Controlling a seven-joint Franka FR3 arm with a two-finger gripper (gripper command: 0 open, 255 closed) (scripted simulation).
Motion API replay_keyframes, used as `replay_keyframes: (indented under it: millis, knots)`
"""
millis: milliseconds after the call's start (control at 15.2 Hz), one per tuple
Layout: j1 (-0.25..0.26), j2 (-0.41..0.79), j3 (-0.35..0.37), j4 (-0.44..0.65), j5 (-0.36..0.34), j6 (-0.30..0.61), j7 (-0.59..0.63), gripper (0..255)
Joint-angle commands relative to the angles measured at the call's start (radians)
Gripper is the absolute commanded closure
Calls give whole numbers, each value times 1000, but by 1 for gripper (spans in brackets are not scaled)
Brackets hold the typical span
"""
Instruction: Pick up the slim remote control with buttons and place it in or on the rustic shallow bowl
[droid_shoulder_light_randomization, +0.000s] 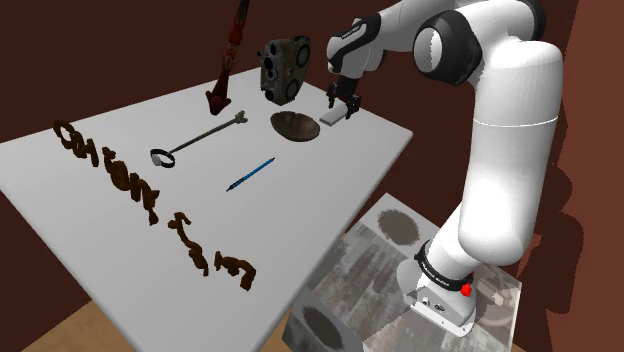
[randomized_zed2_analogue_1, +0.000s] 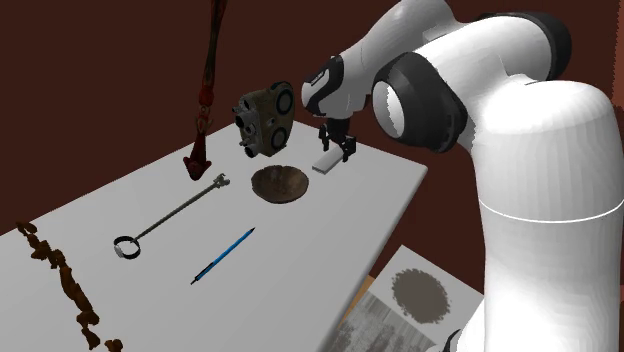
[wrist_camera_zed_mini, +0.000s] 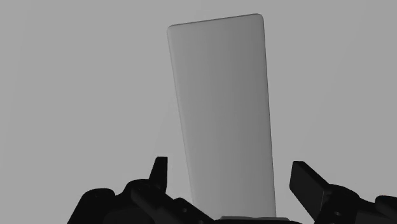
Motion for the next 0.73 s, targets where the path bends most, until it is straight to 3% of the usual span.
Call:
replay_keyframes:
  millis: [0,660]
  knots:
    - [0,0,0,0,0,0,0,255]
    - [2,-7,-3,4,-5,-10,3,255]
